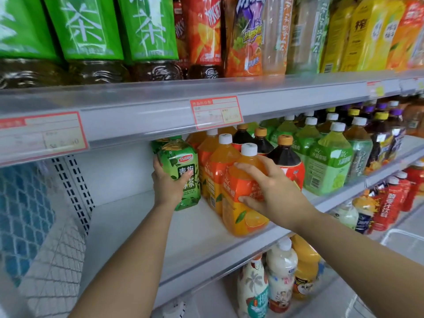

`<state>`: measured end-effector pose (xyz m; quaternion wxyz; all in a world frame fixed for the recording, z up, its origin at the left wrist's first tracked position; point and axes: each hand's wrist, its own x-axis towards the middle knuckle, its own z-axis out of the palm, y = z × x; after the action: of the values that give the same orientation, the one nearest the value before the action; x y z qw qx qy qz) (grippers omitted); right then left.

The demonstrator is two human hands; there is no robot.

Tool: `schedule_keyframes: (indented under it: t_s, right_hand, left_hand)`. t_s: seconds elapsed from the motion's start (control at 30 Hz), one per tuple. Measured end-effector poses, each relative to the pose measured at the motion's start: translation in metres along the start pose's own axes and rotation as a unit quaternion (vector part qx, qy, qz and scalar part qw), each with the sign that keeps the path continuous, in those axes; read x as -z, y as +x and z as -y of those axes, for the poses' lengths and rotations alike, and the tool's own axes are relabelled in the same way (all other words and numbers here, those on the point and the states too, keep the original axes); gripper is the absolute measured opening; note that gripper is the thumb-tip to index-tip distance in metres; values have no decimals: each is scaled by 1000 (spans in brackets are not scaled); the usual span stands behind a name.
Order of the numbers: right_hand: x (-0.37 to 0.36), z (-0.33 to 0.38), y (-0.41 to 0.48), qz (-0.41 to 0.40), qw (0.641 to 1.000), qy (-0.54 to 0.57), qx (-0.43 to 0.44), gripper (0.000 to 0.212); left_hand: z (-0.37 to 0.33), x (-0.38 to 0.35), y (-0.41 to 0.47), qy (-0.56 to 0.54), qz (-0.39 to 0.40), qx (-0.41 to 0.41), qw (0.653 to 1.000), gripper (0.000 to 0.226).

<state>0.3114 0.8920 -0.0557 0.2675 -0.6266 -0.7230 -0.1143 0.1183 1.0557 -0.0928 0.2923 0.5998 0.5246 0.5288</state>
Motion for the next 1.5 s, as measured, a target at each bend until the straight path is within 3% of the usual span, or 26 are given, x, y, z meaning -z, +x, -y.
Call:
schedule_keyframes:
  t_s: [0.1, 0.17, 0.3, 0.4, 0.5, 0.63, 0.73, 0.87, 1.03, 1.17, 1.37, 1.5]
  right_hand:
    - [0, 0, -1, 10, 1000, -4, -1, 70]
    - [1, 0, -1, 20, 1000, -11, -4, 71]
    - [6, -9, -7, 21, 999, 46, 9, 67]
    - [19, -29, -34, -41, 994, 98, 19, 51]
    - [43, -63, -79, -42, 995, 88, -10, 34]
    - [71, -124, -155, 43, 989, 41, -135, 16]
    - [83, -165, -210, 124, 958, 1, -259, 16]
    - [86, -193, -247, 202, 913, -21, -354, 33]
    - [67, -187, -253, 266, 900, 28, -344, 49]
    - [53, -185, -260, 199, 918, 4, -344, 39]
    - [65, -171, -248, 168, 910, 61, -374, 22]
    - [112, -145, -210, 69, 948, 48, -308, 14]
  left_hand:
    - [-10, 0, -4, 44, -6, 60, 997, 96]
    - [-18, 0, -21, 56, -38, 52, 996, 89]
    - [-40, -6, -95, -34, -105, -128, 986, 49]
    - [-60, -20, -160, -83, -24, -264, 961, 21]
    - [-69, -51, -204, -101, 109, -316, 937, 14]
    - [-67, -117, -245, -61, 291, -273, 915, 16]
    - [-61, -162, -271, -31, 399, -244, 884, 18]
    - [-55, -190, -290, 15, 441, -246, 863, 26]
    - [-49, -197, -302, 65, 423, -278, 860, 24]
    - [-48, -196, -305, 78, 435, -276, 854, 25]
    - [-56, -190, -305, 93, 471, -252, 840, 29]
    - [-69, -177, -297, 3, 527, -162, 834, 62]
